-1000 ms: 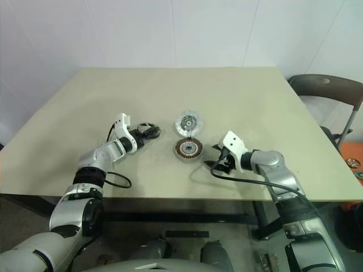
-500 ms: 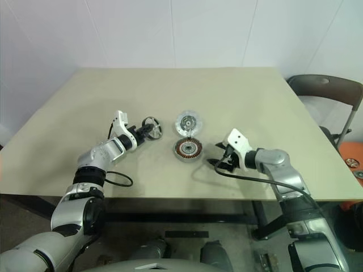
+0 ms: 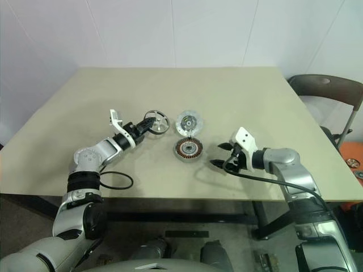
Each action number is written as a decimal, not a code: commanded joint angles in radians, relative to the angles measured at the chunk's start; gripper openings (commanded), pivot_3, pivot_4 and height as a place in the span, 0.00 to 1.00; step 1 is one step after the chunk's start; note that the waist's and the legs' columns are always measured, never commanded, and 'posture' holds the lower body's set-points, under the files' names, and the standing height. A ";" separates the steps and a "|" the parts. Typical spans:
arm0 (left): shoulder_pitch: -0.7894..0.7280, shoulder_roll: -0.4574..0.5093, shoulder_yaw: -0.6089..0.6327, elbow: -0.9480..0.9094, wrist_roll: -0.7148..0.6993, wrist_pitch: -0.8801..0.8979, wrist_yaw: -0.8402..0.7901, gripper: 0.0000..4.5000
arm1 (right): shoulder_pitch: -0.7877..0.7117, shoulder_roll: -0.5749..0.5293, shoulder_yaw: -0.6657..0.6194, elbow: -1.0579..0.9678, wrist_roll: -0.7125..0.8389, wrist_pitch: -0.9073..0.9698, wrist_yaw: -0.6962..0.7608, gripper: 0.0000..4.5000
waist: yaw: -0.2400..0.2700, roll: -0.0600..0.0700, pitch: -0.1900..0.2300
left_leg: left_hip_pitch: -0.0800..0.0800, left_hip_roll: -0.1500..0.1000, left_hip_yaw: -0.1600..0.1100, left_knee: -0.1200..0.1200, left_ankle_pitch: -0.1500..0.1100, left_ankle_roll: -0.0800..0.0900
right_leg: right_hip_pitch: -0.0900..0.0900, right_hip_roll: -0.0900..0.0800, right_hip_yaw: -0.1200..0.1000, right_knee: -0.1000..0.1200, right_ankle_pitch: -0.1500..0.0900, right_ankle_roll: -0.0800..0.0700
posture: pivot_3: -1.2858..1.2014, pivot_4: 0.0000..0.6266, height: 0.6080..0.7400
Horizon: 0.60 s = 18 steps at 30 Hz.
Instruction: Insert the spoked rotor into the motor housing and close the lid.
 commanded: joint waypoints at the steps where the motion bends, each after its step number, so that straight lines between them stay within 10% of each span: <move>1: -0.001 -0.016 0.036 -0.066 -0.101 0.081 0.027 0.10 | -0.019 -0.017 -0.023 -0.019 0.013 -0.016 0.011 0.83 | 0.001 0.000 0.000 | 0.000 0.000 0.000 0.000 0.000 0.000 | 0.000 0.000 0.000 0.000 0.000 0.000 | 0.52 0.00 1.00; 18: -0.050 -0.116 -0.009 0.081 -0.150 0.126 0.027 0.10 | 0.007 -0.031 -0.020 -0.054 0.014 0.003 0.011 0.83 | 0.004 -0.001 0.000 | 0.000 0.000 0.002 0.000 0.000 0.000 | 0.001 0.000 0.000 0.000 0.000 0.000 | 0.52 0.00 1.00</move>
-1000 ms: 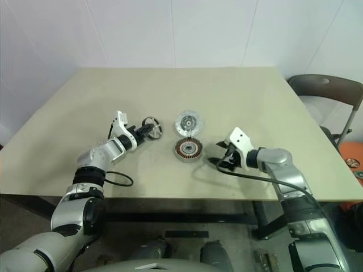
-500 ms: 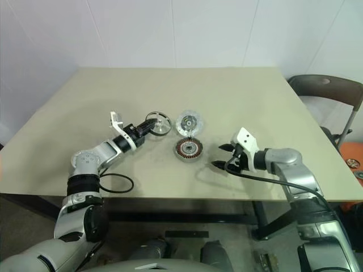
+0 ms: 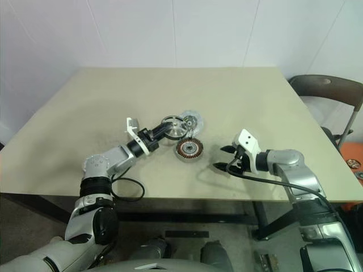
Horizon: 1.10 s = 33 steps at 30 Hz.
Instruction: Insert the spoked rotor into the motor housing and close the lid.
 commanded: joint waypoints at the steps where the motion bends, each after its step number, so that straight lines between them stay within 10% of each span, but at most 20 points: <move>1: -0.053 -0.003 -0.026 0.029 0.008 -0.011 -0.032 0.10 | -0.005 -0.010 -0.019 -0.049 0.014 0.001 -0.004 0.83 | 0.000 0.000 0.000 | 0.000 0.000 0.000 0.000 0.000 0.000 | 0.000 0.000 0.000 0.000 0.000 0.000 | 0.52 0.00 1.00; 33: -0.042 -0.012 -0.093 0.169 0.118 0.022 -0.105 0.10 | -0.007 0.002 -0.005 -0.039 -0.005 -0.009 -0.039 0.83 | -0.001 0.000 0.000 | 0.000 0.000 0.000 -0.001 0.000 0.000 | -0.001 0.000 0.000 -0.001 0.000 0.000 | 0.52 0.00 1.00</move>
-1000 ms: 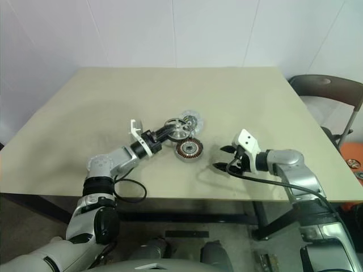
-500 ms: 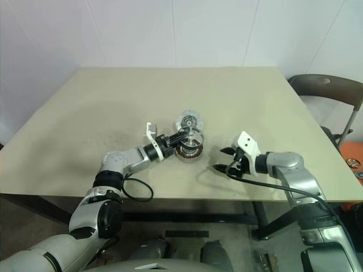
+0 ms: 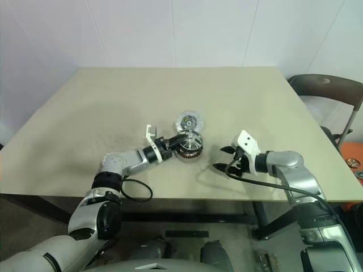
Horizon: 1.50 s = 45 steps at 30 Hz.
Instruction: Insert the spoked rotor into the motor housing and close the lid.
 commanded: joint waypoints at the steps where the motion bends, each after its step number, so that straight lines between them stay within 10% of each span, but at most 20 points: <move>1: 0.018 -0.008 0.005 -0.014 -0.006 0.034 0.010 0.10 | -0.025 0.002 -0.007 -0.013 0.002 -0.012 -0.004 0.83 | 0.001 0.000 0.000 | 0.000 0.000 0.000 0.000 0.000 0.000 | 0.000 0.000 0.000 0.000 0.000 0.000 | 0.52 0.00 1.00; 45: -0.005 -0.010 0.004 0.065 0.050 -0.051 -0.022 0.10 | 0.006 0.006 -0.006 -0.063 0.011 0.016 -0.017 0.83 | 0.001 0.000 0.000 | 0.000 0.000 0.000 0.000 0.000 0.000 | 0.000 0.000 0.000 0.000 0.000 0.000 | 0.52 0.00 1.00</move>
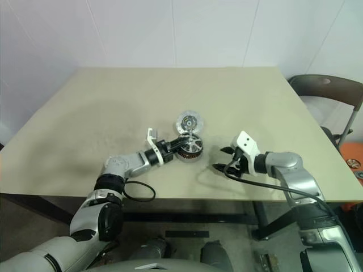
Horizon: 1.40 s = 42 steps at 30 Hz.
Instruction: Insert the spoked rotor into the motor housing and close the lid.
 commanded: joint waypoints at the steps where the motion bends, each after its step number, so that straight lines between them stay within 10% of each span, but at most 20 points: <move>1: -0.007 0.003 0.000 0.023 0.011 -0.006 -0.013 0.10 | -0.006 0.000 -0.008 -0.038 0.011 0.002 -0.004 0.83 | 0.000 0.000 0.000 | 0.000 0.000 0.000 0.000 0.000 0.000 | 0.000 0.000 0.000 0.000 0.000 0.000 | 0.52 0.00 1.00; 6: -0.009 0.003 0.000 0.030 0.019 -0.009 -0.018 0.10 | -0.004 0.001 -0.007 -0.040 0.010 0.004 -0.006 0.83 | 0.000 0.000 0.000 | 0.000 0.000 0.000 0.000 0.000 0.000 | 0.000 0.000 0.000 0.000 0.000 0.000 | 0.52 0.00 1.00; 14: -0.017 0.008 -0.011 0.033 0.045 -0.017 0.001 0.66 | -0.003 0.003 -0.005 -0.038 0.007 0.001 -0.010 0.83 | 0.005 0.000 0.000 | 0.001 0.000 0.000 0.001 0.000 0.000 | 0.000 0.000 0.000 0.000 0.000 0.000 | 0.52 0.00 1.00; 42: 0.006 0.142 -0.247 -0.369 0.198 -0.074 -0.030 0.66 | -0.012 0.014 0.017 -0.019 -0.008 -0.012 -0.011 0.83 | 0.001 -0.001 0.000 | 0.000 0.000 0.001 -0.001 0.000 0.000 | 0.000 0.000 0.001 -0.002 0.001 0.001 | 0.52 0.00 1.00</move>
